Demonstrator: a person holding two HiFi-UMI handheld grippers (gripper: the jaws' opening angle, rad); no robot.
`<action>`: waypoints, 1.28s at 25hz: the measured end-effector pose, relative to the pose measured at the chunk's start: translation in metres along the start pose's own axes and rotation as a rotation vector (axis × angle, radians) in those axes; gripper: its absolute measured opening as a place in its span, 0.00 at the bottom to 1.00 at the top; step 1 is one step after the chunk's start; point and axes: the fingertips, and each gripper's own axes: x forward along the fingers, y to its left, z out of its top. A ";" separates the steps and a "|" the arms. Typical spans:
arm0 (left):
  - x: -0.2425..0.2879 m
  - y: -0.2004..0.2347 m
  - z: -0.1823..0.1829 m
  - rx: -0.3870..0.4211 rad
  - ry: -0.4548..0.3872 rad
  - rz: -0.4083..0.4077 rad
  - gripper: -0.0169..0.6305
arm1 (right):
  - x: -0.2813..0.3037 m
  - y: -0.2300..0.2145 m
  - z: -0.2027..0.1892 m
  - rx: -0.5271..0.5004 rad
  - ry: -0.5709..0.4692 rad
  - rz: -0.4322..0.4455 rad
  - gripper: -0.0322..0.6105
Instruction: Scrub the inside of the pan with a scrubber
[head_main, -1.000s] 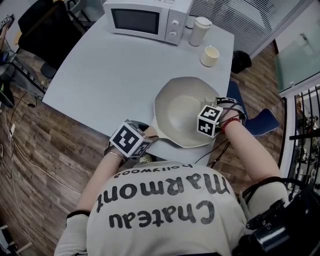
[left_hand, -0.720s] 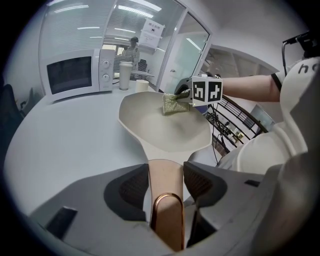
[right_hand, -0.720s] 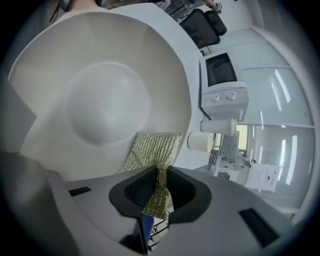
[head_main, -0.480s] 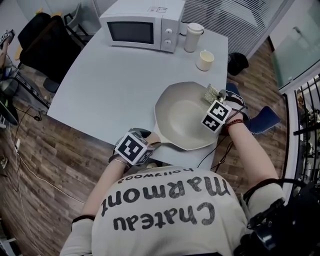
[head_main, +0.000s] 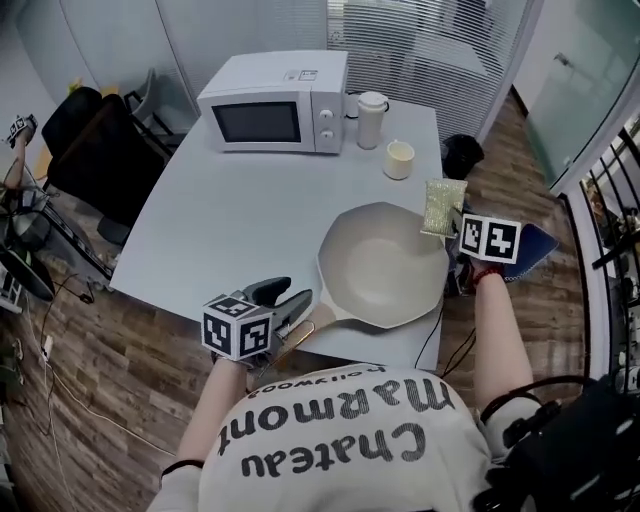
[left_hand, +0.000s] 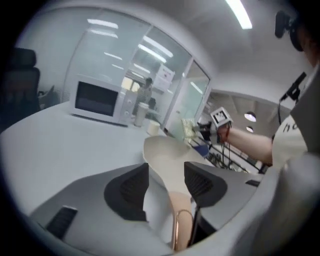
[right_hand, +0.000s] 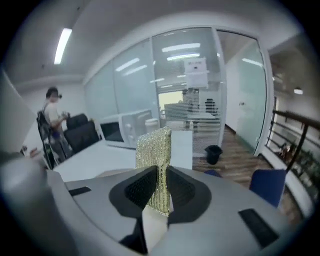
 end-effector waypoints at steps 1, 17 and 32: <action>-0.009 0.009 0.019 -0.043 -0.115 0.023 0.34 | -0.006 0.007 0.004 0.096 -0.052 0.066 0.16; -0.062 -0.017 0.061 -0.151 -0.508 0.295 0.02 | -0.059 0.096 -0.001 0.417 -0.190 0.629 0.16; 0.034 -0.185 0.000 -0.045 -0.357 0.317 0.01 | -0.146 -0.065 -0.077 0.097 -0.161 0.552 0.15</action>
